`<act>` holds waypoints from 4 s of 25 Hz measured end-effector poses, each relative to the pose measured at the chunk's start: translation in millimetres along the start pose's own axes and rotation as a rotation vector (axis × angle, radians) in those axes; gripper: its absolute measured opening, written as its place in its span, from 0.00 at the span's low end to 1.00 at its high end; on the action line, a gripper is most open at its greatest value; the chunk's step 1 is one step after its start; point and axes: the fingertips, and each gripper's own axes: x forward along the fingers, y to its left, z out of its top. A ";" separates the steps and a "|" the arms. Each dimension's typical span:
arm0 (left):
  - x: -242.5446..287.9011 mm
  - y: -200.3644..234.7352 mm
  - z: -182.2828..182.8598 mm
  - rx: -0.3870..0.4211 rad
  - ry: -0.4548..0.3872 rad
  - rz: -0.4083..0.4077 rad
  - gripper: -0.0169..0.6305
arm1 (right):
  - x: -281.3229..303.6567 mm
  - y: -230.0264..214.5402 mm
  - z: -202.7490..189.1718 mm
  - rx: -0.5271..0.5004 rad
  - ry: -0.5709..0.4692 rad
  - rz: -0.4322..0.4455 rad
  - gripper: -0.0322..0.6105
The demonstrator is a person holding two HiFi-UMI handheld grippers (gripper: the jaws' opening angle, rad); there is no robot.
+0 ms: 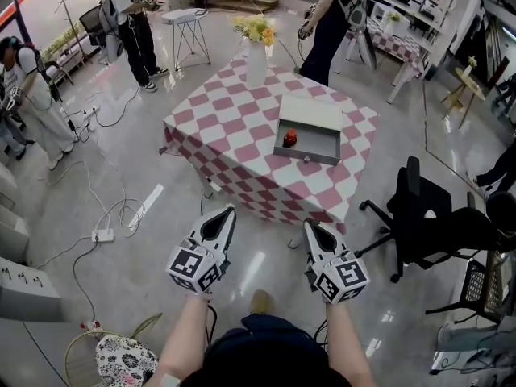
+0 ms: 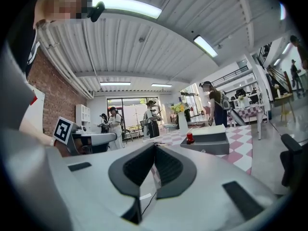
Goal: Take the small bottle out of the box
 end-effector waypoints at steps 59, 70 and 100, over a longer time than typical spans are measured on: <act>268.7 143.3 -24.2 -0.054 0.129 -0.280 0.03 | 225.3 -154.5 5.1 0.060 0.080 -0.182 0.06; 302.4 150.0 -41.9 -0.069 0.177 -0.395 0.03 | 248.0 -175.1 -1.3 0.049 0.096 -0.282 0.06; 346.3 164.6 -79.3 -0.106 0.230 -0.377 0.03 | 306.9 -209.9 -28.9 -0.055 0.236 -0.231 0.33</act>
